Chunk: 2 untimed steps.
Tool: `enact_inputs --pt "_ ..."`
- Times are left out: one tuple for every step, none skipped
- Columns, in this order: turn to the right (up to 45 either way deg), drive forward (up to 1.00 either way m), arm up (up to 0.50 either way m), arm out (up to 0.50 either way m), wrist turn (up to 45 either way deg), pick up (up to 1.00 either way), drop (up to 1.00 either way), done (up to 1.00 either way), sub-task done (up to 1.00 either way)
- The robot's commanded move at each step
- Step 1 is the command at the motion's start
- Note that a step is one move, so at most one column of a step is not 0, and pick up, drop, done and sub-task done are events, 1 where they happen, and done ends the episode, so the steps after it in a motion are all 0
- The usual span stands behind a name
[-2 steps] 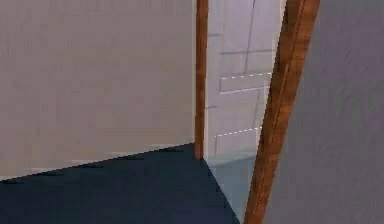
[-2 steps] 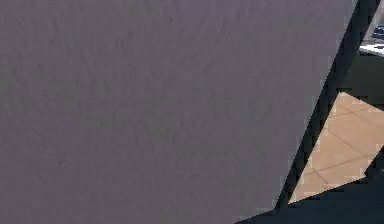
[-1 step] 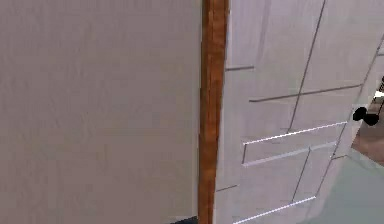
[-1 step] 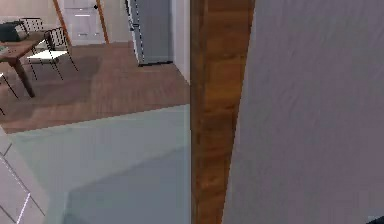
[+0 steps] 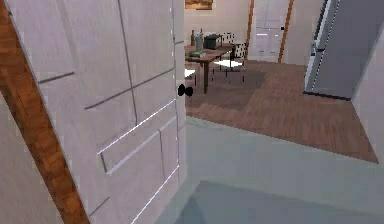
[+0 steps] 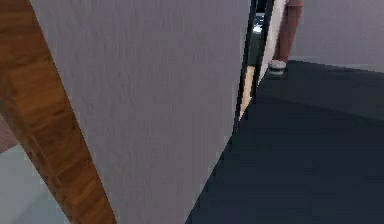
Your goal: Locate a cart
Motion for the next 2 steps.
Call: enact_inputs --pt "0.0 0.05 0.00 0.00 0.0 0.00 0.00 0.00 0.00" --pt "-45.0 0.00 0.00 0.00 0.0 0.00 0.00 0.00 0.00"
